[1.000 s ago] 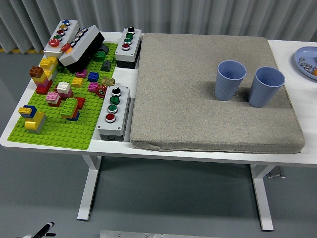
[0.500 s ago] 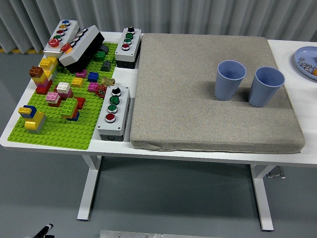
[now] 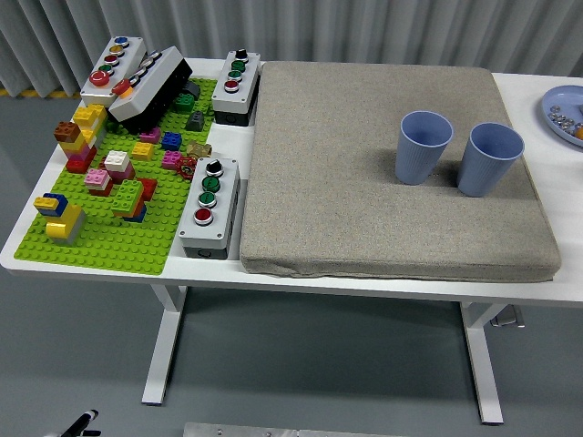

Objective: Pick cup pour cup place

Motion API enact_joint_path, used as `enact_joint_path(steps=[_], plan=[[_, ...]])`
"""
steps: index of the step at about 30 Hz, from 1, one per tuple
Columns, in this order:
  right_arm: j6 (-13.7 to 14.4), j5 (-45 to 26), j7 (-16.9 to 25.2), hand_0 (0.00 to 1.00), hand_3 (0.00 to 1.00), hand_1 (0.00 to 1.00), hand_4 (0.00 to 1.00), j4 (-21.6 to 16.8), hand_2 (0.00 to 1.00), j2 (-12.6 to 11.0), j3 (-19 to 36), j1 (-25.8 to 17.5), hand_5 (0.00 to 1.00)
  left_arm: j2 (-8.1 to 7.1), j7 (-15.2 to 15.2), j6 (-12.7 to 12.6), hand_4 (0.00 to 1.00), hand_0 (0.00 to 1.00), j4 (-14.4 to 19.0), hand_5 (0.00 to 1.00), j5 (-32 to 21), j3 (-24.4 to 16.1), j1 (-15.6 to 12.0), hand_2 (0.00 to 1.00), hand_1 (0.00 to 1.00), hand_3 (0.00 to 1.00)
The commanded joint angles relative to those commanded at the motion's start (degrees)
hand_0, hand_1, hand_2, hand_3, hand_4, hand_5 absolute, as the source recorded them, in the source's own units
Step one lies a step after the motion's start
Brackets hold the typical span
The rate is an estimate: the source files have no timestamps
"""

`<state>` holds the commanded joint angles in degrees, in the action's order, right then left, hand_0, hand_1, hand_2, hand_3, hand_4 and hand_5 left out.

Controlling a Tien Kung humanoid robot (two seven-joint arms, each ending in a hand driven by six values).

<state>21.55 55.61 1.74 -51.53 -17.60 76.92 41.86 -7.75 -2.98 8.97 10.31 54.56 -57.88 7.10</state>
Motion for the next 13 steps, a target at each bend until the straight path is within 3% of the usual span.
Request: enact_joint_path(steps=[13], plan=[[0.03, 0.24, -0.1, 0.853, 0.784, 0.747, 0.811, -0.26, 0.736, -0.12, 0.22, 0.03, 0.998, -0.03, -0.04, 0.08, 0.639, 0.869, 0.0, 0.972, 0.32, -0.23, -0.06, 0.865, 0.854, 0.777]])
